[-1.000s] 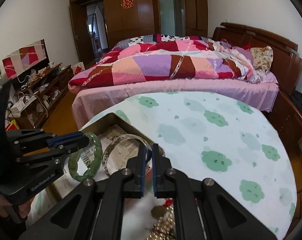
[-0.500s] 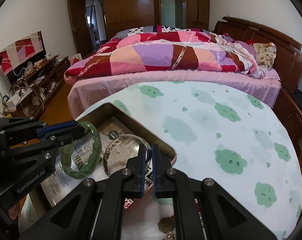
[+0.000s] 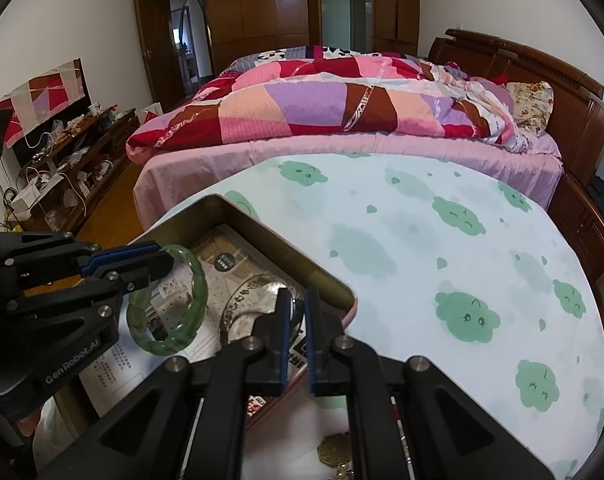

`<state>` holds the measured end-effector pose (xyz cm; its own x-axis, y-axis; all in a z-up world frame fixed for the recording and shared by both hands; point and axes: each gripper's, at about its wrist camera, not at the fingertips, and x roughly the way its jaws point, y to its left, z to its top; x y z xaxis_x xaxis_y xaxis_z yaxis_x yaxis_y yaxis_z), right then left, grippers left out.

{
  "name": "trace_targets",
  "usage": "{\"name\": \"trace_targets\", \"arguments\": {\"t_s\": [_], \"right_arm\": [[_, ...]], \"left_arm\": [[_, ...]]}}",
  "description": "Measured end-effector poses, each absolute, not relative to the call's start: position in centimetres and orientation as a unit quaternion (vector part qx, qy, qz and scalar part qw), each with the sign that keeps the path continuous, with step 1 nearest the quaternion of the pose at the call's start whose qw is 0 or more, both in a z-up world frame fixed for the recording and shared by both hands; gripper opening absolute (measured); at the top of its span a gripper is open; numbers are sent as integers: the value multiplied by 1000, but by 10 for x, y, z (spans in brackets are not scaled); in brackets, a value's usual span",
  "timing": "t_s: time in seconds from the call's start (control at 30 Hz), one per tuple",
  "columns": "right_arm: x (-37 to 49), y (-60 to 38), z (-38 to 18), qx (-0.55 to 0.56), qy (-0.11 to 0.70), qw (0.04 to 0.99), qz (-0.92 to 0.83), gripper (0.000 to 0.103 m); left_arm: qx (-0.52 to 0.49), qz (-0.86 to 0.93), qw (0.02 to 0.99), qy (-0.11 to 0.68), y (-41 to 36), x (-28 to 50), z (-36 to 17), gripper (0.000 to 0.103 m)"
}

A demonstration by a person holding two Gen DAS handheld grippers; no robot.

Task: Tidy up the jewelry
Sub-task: 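Open the left gripper to drop the green bangle in the tin while the right releases the silver bangle, then move the left gripper to the white jade bangle while the right approaches the black bead bracelet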

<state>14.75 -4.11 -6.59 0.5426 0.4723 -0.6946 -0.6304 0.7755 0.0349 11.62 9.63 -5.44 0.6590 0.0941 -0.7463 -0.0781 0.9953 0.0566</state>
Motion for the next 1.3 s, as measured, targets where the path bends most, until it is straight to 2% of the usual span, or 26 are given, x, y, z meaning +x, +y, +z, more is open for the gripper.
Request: {"name": "trace_targets", "arguments": {"t_s": [0.4, 0.43, 0.5, 0.53, 0.57, 0.6, 1.03, 1.17, 1.3], "right_arm": [[148, -43, -70, -104, 356, 874, 315, 10], [148, -44, -70, -108, 352, 875, 314, 11], [147, -46, -70, -105, 354, 875, 314, 20], [146, -47, -70, -102, 354, 875, 315, 34], [145, -49, -69, -100, 352, 876, 314, 47], [144, -51, -68, -98, 348, 879, 312, 51], [122, -87, -61, -75, 348, 881, 311, 52], [112, -121, -60, -65, 345, 890, 291, 59], [108, -164, -64, -47, 351, 900, 253, 60]], "left_arm": [[19, 58, 909, 412, 95, 117, -53, 11], [19, 59, 909, 411, 95, 117, -53, 16], [18, 58, 911, 408, 94, 114, -51, 34], [18, 61, 913, 403, 93, 112, -49, 52], [22, 68, 915, 396, 92, 110, -47, 63], [24, 71, 917, 391, 92, 108, -45, 65], [-4, 57, 930, 363, 72, 76, -33, 65], [1, 40, 932, 360, 52, 62, -34, 65], [7, 21, 932, 361, 31, 53, -38, 65]]}}
